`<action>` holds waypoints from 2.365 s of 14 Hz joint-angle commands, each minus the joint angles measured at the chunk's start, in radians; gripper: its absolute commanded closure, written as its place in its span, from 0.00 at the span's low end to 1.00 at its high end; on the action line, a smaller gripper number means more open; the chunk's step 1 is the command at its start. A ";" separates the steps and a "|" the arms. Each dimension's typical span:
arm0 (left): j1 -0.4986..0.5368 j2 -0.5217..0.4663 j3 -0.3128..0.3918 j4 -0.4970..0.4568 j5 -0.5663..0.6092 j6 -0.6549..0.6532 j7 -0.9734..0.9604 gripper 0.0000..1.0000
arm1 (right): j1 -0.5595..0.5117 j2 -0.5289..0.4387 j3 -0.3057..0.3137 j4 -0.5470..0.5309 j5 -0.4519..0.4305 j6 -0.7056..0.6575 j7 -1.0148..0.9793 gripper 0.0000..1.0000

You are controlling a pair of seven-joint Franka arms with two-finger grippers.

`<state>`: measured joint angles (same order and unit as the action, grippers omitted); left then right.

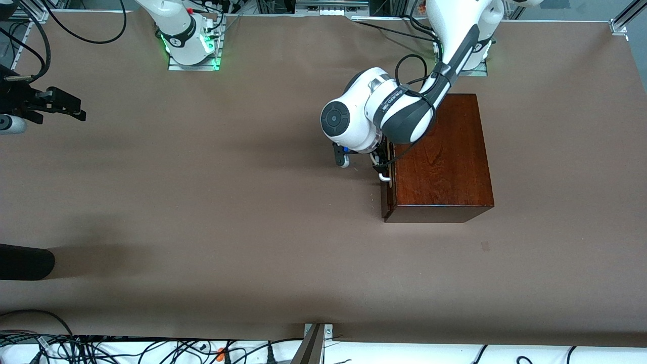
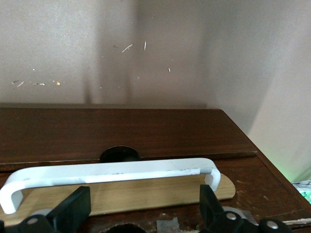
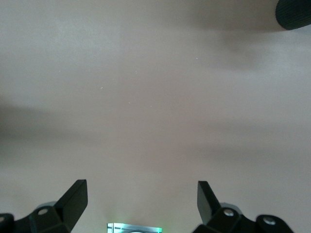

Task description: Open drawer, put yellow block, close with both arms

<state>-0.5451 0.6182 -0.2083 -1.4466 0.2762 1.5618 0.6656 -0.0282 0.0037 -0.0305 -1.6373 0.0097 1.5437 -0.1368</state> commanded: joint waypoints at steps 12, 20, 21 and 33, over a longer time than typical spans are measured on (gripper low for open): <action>0.026 -0.224 -0.013 0.130 -0.187 0.003 -0.980 0.00 | -0.006 0.002 0.009 0.020 -0.013 -0.021 0.002 0.00; 0.298 -0.351 -0.012 0.201 -0.189 -0.175 -1.058 0.00 | -0.006 0.001 0.006 0.020 -0.011 -0.022 0.002 0.00; 0.330 -0.366 -0.011 0.190 -0.189 -0.199 -1.051 0.00 | -0.007 0.001 0.006 0.020 -0.011 -0.022 0.002 0.00; 0.428 -0.641 0.227 -0.179 -0.278 -0.026 -0.741 0.00 | -0.006 0.001 0.007 0.020 -0.011 -0.028 0.002 0.00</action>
<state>-0.1229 0.0428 0.0078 -1.5511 0.0203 1.4993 -0.1297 -0.0280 0.0037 -0.0304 -1.6352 0.0096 1.5358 -0.1368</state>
